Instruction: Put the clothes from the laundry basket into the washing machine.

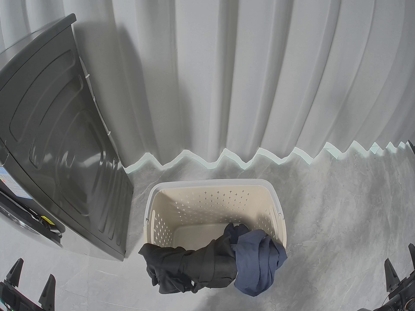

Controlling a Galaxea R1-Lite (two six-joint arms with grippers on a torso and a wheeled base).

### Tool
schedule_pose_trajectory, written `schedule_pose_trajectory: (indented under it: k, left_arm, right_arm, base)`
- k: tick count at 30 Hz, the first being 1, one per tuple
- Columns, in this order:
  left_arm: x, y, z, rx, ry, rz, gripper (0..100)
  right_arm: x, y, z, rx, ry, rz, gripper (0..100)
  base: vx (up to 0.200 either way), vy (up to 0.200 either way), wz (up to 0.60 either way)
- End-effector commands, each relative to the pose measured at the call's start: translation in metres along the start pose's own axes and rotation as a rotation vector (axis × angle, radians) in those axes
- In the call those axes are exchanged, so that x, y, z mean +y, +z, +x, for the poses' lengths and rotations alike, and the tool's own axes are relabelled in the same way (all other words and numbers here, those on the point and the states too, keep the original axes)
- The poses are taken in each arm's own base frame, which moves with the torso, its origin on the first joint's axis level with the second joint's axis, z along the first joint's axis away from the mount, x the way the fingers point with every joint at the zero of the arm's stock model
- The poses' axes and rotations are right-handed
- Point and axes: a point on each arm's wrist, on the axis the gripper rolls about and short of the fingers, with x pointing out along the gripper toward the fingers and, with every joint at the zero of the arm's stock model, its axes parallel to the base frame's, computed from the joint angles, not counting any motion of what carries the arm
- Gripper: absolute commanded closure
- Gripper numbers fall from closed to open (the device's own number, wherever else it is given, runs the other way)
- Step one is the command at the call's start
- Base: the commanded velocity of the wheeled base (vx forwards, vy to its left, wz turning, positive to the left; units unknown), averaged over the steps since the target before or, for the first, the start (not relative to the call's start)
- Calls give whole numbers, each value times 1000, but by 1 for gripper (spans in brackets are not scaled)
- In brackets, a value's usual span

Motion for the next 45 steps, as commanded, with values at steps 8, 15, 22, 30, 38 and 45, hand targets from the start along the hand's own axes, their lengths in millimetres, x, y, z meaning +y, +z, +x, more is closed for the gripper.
schedule_pose_trajectory:
  k: [8,15,22,30,38,45]
  left_arm:
    - [0,-5,0,1,0,-2,0]
    - [0,-5,0,1,0,-2,0]
    - [0,-5,0,1,0,-2,0]
    - [0,-5,0,1,0,-2,0]
    - [0,-5,0,1,0,-2,0]
    - [0,-5,0,1,0,0,0]
  right_arm:
    - [0,-5,0,0,0,1,0]
    - [0,-5,0,0,0,1,0]
    - [0,-5,0,0,0,0,0]
    - [0,-5,0,0,0,0,0]
    - [0,-5,0,0,0,0,0]
    - [0,-5,0,0,0,0,0]
  base:
    - [0,0,0]
    - [0,-143,0]
    - [0,-29,0]
    - [50,0,0]
    - [175,0,0]
    - [0,0,0]
